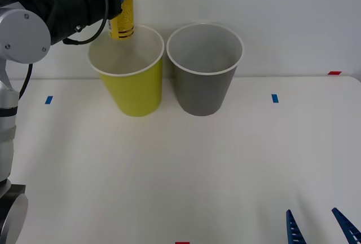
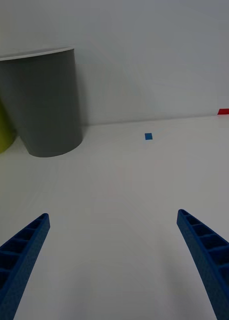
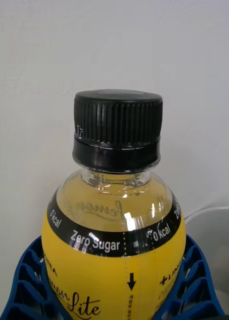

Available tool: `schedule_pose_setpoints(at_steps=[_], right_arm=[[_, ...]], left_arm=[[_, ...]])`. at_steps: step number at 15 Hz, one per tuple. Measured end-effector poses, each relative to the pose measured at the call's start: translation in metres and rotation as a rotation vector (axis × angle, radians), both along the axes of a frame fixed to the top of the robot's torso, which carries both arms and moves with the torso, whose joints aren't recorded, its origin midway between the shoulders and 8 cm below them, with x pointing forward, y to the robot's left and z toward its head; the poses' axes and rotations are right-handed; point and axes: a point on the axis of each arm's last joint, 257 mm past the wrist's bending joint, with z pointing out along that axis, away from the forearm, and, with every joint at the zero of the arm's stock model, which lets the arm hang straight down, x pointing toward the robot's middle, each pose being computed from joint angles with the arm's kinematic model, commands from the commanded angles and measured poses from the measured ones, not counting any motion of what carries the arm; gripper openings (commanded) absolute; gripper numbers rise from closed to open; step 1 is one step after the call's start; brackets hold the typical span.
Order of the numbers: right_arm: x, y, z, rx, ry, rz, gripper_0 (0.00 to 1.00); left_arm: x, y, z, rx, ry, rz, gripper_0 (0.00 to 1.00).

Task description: Put cans in the gray bin and PET bottles in the light green bin.

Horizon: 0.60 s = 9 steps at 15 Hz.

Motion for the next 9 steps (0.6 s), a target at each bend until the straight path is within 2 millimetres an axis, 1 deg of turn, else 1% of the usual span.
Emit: schedule_pose_setpoints(at_steps=[4, 5, 6, 9], right_arm=[[0.0, 0.0, 0.0, 0.0, 0.0, 0.0, 0.88], [0.0, 0.0, 0.0, 0.0, 0.0, 0.0, 0.88], [0.0, 0.0, 0.0, 0.0, 0.0, 0.0, 0.88], [0.0, 0.0, 0.0, 0.0, 0.0, 0.0, 0.88]], left_arm=[[-0.0006, -0.0014, 0.0006, -0.004, -0.001, -0.005, 0.0], [-0.0006, -0.0014, 0.0008, -0.006, -0.001, -0.005, 0.91], [-0.0006, -0.001, 0.0018, -0.009, -0.003, -0.005, 1.0], [-0.0026, -0.0011, 0.0065, -0.032, -0.005, -0.009, 1.0]])
